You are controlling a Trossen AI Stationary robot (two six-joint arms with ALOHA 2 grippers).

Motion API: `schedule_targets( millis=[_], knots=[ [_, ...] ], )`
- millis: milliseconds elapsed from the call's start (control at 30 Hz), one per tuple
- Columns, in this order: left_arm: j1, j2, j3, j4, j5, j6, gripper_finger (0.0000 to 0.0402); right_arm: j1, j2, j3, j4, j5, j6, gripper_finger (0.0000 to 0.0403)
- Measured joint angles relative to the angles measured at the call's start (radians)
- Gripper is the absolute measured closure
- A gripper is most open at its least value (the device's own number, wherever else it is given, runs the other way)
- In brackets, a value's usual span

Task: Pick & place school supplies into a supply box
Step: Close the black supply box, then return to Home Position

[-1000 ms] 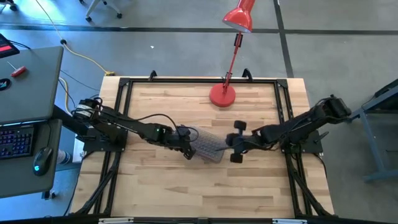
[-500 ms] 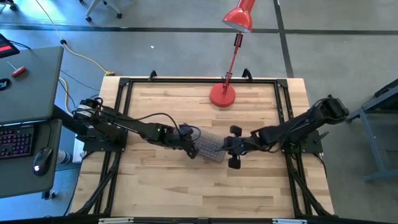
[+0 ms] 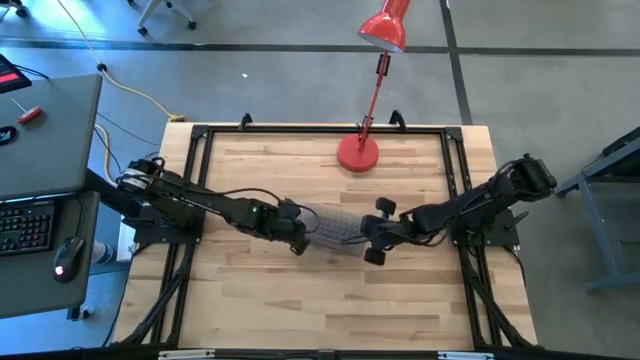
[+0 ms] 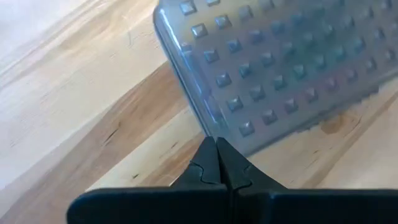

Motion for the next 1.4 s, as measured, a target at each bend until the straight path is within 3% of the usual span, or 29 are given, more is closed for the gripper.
schedule_targets(
  millis=[567, 700, 867, 1033, 1200, 1300, 1400],
  knots=[
    [-0.01, -0.002, 0.001, 0.033, 0.008, 0.027, 0.0392, -0.074, -0.031, 0.0, -0.029, 0.057, -0.202, 0.0403],
    [-0.009, -0.038, 0.039, -0.012, 0.018, 0.073, 0.0392, -0.069, -0.118, 0.0, -0.024, 0.085, -0.252, 0.0403],
    [-0.014, -0.129, 0.171, -0.24, -0.005, 0.185, 0.0392, -0.06, -0.324, 0.0, -0.051, 0.131, -0.34, 0.0403],
    [-0.056, -0.268, 0.299, -0.574, -0.183, 0.242, 0.039, -0.051, -0.584, 0.0, -0.156, 0.189, -0.356, 0.0403],
    [-0.175, -0.503, 0.262, -0.717, -0.346, 0.291, 0.0376, -0.036, -0.786, 0.0, -0.293, 0.113, -0.36, 0.0403],
    [-0.263, -0.695, 0.14, -0.636, -0.342, 0.322, 0.0381, -0.033, -0.864, -0.014, -0.335, 0.02, -0.406, 0.0403],
    [-0.323, -0.896, -0.062, -0.411, -0.337, 0.339, 0.0387, -0.034, -0.947, -0.091, -0.292, -0.124, -0.492, 0.0403]
  ],
)
